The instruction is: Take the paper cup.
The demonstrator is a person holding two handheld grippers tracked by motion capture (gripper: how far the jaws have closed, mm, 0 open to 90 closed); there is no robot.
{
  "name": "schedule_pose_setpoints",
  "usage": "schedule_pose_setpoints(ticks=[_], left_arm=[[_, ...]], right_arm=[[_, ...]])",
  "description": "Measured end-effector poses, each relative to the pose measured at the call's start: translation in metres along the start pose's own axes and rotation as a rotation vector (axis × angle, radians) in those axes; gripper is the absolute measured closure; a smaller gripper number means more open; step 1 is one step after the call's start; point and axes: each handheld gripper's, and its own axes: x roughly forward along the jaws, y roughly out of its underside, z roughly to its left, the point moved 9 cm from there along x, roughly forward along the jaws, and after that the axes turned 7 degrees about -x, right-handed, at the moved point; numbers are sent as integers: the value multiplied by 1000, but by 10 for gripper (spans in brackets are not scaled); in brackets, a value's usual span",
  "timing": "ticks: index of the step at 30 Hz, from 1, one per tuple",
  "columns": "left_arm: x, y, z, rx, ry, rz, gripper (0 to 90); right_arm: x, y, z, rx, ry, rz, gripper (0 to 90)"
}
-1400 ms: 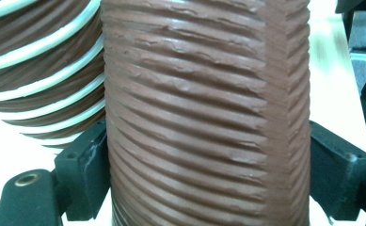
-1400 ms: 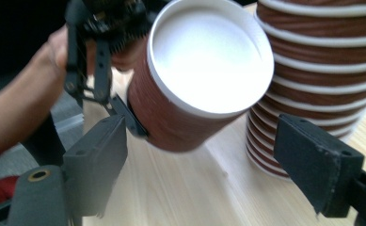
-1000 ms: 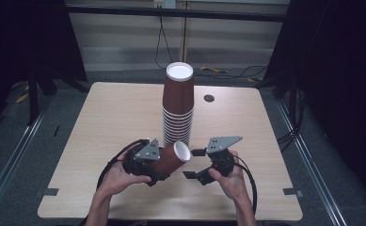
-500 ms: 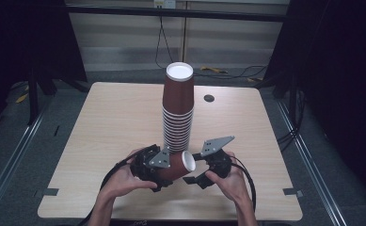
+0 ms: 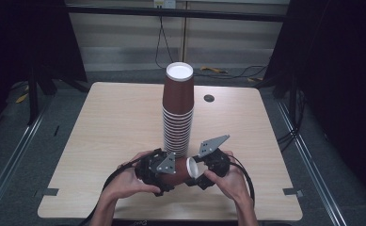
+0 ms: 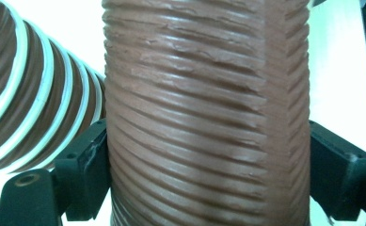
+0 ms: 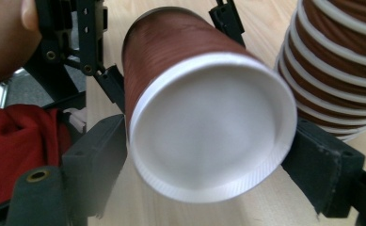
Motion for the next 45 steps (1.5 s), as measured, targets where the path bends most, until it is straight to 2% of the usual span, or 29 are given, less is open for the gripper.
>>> schedule_pose_setpoints(ticks=[3, 4, 14, 18, 19, 21, 27, 30, 39, 40, 41, 45], left_arm=[[2, -2, -4, -24, 9, -16, 145], [2, -1, -4, -4, 16, 0, 145], [3, -2, -5, 16, 26, 2, 147], [3, -2, -7, 24, 21, 9, 146], [4, -2, -8, 26, 25, 11, 147], [5, -1, -8, 24, 27, 17, 147], [7, 0, -8, 26, 31, 18, 145], [7, 1, -7, 19, 44, -9, 135], [8, 0, -7, 7, 77, -56, 112], [6, -2, -7, -15, 89, -92, 114], [5, -2, -5, -14, 82, -102, 114], [-2, -4, -2, -21, 99, -159, 115]], right_arm=[[0, -3, -1, -2, -3, 1, 138], [1, -3, -1, -13, -8, 12, 138], [8, -6, 6, -31, -68, 35, 192], [7, -6, 6, -30, -68, 41, 213], [7, -7, 7, -29, -81, 27, 214], [8, -7, 6, -37, -72, 38, 213], [10, -6, 7, -27, -85, 52, 220], [10, -6, 7, -10, -78, 50, 225], [9, -5, 7, -3, -82, 57, 227], [9, -5, 7, -1, -77, 66, 227], [9, -4, 8, -1, -79, 75, 227], [5, -7, 7, -6, -74, 42, 227]])
